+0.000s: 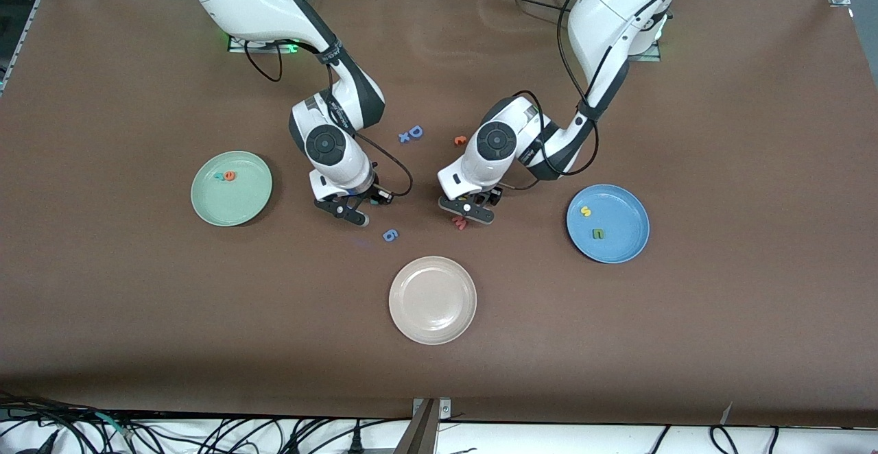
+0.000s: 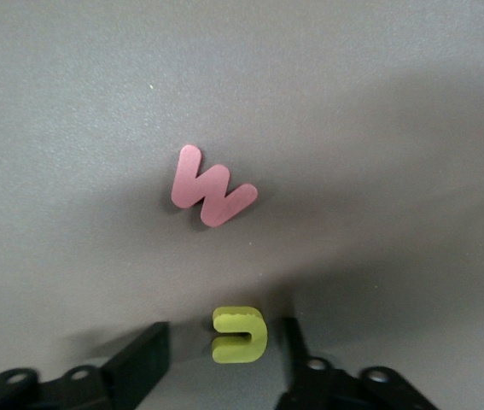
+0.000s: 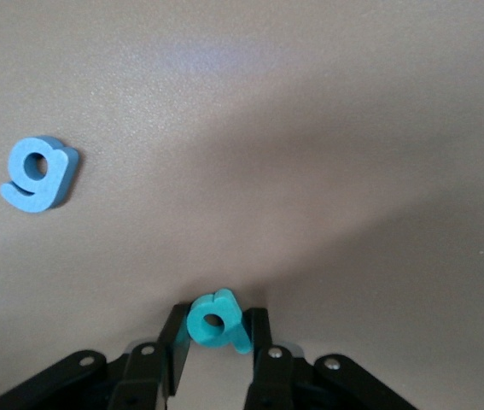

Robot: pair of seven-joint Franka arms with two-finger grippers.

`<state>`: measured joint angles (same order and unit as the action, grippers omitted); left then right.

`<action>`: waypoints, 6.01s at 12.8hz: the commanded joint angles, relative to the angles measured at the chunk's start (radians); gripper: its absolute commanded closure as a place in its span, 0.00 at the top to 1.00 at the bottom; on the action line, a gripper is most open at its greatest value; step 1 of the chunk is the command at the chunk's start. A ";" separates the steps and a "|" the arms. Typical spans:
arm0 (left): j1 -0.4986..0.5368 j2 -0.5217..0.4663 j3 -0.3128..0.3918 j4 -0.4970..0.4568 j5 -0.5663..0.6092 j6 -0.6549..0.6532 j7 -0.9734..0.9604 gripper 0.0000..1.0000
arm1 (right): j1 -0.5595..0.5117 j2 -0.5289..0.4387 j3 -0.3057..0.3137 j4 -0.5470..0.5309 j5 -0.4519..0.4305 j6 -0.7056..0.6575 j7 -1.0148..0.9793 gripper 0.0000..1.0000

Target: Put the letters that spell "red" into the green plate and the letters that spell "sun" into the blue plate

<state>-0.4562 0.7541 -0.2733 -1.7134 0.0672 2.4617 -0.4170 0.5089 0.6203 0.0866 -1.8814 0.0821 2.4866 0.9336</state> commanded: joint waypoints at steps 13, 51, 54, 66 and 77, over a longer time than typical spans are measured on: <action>0.126 -0.137 -0.004 0.041 0.008 -0.240 0.193 0.00 | -0.162 -0.195 -0.140 0.035 0.015 -0.503 -0.457 0.23; 0.548 -0.326 -0.126 0.330 0.083 -0.918 0.563 1.00 | -0.174 -0.349 -0.473 0.513 -0.019 -1.121 -0.875 1.00; 0.553 -0.403 -0.126 0.334 0.086 -0.967 0.500 1.00 | -0.197 -0.346 -0.465 0.507 -0.009 -1.068 -1.005 1.00; 0.390 -0.651 0.206 0.221 -0.064 -0.908 0.357 1.00 | -0.566 -0.402 -0.027 0.444 -0.108 -1.019 -0.981 1.00; 0.459 -0.796 0.123 0.081 -0.038 -0.894 0.449 1.00 | -0.569 -0.396 -0.030 0.449 -0.101 -1.019 -0.970 1.00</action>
<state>0.0154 -0.0190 -0.1770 -1.6011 0.0234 1.5434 -0.0160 -0.0414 0.2453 0.0400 -1.4072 -0.0151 1.4552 -0.0437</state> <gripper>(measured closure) 0.000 0.000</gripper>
